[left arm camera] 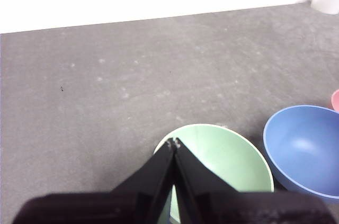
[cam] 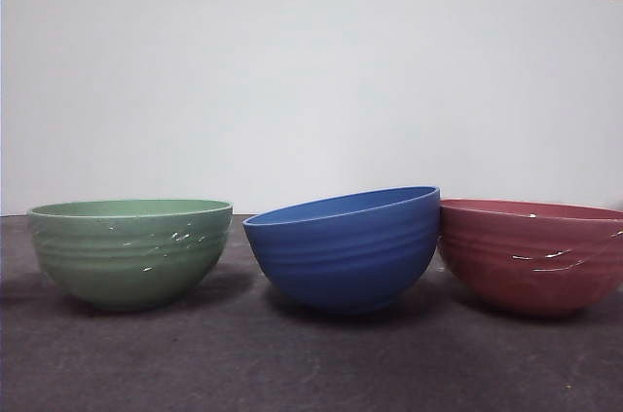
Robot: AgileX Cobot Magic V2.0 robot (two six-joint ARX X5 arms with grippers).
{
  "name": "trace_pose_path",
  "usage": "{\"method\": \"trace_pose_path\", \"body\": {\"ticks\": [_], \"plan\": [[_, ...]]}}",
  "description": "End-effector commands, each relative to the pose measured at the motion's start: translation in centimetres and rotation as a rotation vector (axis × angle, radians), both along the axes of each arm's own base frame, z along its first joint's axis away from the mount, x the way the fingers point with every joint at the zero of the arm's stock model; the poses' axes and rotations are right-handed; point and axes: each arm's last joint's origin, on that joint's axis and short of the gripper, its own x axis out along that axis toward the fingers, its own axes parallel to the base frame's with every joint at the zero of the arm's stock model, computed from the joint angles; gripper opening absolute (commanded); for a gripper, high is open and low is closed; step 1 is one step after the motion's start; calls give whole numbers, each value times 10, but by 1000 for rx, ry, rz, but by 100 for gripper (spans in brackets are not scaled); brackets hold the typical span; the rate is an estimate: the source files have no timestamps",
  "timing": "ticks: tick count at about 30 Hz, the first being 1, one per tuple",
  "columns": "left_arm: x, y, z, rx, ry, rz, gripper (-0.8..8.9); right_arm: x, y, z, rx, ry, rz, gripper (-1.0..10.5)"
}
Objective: Pick up the green bowl on the top,put the green bowl on the left,pick up the red bowl in the middle,put the red bowl on the right
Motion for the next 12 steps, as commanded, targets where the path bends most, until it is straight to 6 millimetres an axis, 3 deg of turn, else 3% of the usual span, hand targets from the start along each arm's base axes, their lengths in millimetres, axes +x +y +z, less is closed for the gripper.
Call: {"method": "trace_pose_path", "body": {"ticks": [1,12], "plan": [[2,0,-3,-9,21,7,-4,0,0,-1,12,-2,-7,4],[-2,0,-3,-2,27,17,-4,0,0,-1,11,1,-7,4]]}}
